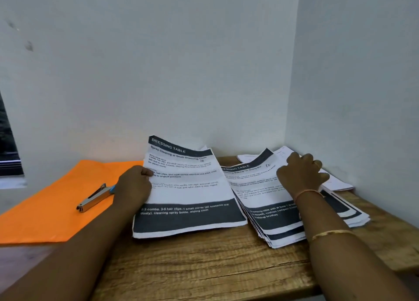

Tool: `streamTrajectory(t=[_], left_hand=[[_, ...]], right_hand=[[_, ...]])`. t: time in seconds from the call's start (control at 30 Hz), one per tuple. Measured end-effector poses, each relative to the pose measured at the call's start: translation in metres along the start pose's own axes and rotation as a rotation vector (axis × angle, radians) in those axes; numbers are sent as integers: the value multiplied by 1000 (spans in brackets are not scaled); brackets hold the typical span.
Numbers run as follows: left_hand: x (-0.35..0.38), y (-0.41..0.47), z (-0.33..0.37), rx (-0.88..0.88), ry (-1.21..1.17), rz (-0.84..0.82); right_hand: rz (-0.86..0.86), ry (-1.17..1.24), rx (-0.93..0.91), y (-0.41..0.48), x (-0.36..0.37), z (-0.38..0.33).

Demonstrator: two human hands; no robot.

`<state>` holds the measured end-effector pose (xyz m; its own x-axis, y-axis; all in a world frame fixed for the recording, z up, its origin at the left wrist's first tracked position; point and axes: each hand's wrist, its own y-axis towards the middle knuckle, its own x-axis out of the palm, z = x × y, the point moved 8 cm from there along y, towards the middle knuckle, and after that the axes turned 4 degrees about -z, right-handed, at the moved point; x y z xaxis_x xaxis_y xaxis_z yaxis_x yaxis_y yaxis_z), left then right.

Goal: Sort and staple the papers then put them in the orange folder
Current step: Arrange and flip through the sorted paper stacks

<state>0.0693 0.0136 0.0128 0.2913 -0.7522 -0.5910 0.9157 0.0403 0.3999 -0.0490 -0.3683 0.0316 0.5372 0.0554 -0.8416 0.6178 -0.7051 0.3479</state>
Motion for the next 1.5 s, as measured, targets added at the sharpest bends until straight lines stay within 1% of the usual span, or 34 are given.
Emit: streamTrajectory(t=[0.1,0.2,0.3,0.4,0.53,0.63,0.7,0.8,0.87,0.93,1.0,1.03,1.1,1.13,1.2,1.23,1.27,1.33,1.4,1.5], left_hand=[[-4,-1,-3,-22,-105,52],[-3,-2,-6,-52,-173,65],[-1,-3,0,-51,-187,74],[-5,0,8,-43,-188,79],[-21,13,13,-76,-196,108],[-30,20,24,-111,-273,142],[-27,22,39,-111,-302,147],[-5,15,71,-81,-251,91],[20,5,90,-41,-199,16],[49,-7,108,23,-134,-74],[74,-23,120,59,-74,-160],[85,-30,125,75,-33,-202],[108,-45,136,120,68,-325],[118,-54,141,140,100,-408],[138,-70,146,147,99,-584],[146,-76,146,132,104,-640],[152,-80,144,106,121,-655],[159,-85,140,19,132,-633],[162,-92,141,-65,55,-597],[159,-100,147,-172,-148,-505]], right_hand=[[-12,25,0,0,3,-1],[-22,47,-1,-1,6,-2],[-34,73,-25,-2,8,-9],[-59,172,-49,0,11,-13],[-133,251,-83,5,15,-9],[-148,249,-148,11,8,-3],[-163,189,-185,15,6,3],[-195,165,-198,26,4,17],[-278,253,-209,32,5,24],[-422,468,-202,32,4,29],[-573,718,-130,27,2,40],[-623,790,-95,26,1,47],[-686,804,-58,28,2,59],[-706,764,-44,28,4,63],[-738,685,-35,26,8,67],[-735,656,-43,27,9,67],[-721,627,-62,28,10,67],[-702,592,-92,26,12,63],[-666,558,-98,27,16,61],[-598,469,-94,28,17,58]])
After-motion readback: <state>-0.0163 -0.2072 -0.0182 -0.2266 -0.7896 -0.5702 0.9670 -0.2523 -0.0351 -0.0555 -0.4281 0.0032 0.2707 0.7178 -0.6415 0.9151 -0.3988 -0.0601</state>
